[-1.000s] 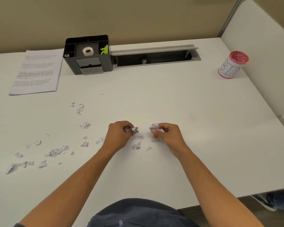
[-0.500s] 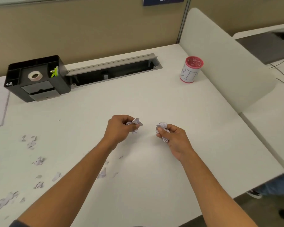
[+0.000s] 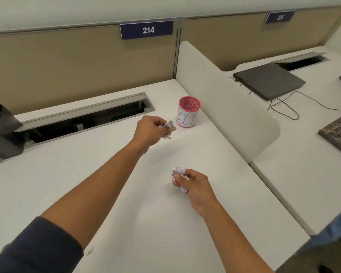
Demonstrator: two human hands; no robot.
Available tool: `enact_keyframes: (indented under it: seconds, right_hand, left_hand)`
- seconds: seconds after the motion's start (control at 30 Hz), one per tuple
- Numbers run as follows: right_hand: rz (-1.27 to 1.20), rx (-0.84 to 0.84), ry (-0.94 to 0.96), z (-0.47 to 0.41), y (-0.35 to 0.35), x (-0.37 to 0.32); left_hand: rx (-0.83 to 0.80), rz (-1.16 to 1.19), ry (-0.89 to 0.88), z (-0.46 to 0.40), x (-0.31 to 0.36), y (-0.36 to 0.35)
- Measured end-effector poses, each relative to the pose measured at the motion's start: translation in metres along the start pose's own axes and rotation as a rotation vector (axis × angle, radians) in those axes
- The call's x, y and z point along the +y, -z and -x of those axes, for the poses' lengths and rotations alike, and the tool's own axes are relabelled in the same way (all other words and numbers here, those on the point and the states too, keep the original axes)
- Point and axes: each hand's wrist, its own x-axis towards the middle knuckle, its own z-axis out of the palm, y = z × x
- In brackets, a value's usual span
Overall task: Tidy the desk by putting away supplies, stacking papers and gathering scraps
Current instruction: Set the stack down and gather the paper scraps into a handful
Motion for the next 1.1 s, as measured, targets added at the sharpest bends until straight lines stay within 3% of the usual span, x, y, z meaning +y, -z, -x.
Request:
enact_keyframes:
  seconds: [0.23,0.53,0.63,0.93,1.1]
  right_hand:
    - [-0.043,0.011,-0.033,-0.023,0.015,-0.007]
    - [-0.084,-0.062,0.021,-0.028,0.029,-0.012]
    - [-0.059,-0.052,0.026,-0.032,0.032,-0.014]
    - [-0.035,-0.032,0.022,-0.042,0.035,-0.017]
    - [-0.057,-0.001,0.046,-0.050,0.034,-0.031]
  left_hand:
    - [0.036,-0.139,-0.094,-0.085,0.052,-0.032]
    - [-0.059,-0.744,-0.267,-0.147,0.068,-0.074]
    - [-0.090,-0.844,-0.291,-0.146,0.068,-0.080]
    - [-0.168,-0.834,-0.314,-0.146,0.068,-0.068]
    - [-0.127,-0.621,-0.337,-0.138,0.060,-0.054]
